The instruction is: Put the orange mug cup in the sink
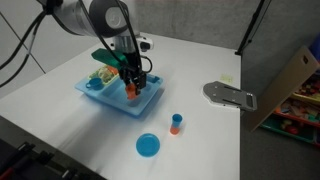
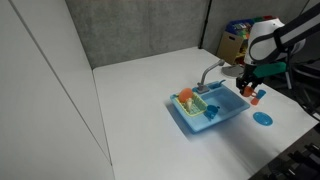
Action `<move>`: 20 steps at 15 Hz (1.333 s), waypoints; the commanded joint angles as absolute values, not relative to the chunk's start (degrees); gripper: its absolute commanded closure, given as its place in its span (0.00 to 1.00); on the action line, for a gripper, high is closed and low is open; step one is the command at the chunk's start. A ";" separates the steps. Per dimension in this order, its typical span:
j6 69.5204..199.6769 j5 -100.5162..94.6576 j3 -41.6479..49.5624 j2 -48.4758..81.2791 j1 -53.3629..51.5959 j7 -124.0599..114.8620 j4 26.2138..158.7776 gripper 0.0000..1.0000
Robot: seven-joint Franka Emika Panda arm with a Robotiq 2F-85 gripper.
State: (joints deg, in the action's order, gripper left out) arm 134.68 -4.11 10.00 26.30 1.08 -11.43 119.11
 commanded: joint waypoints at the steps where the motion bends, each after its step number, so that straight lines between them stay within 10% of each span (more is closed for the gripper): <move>1: 128.67 -5.62 9.23 25.38 -0.43 -14.29 115.74 0.66; 20: 134.69 -3.75 4.47 39.31 -2.12 -12.72 105.44 0.66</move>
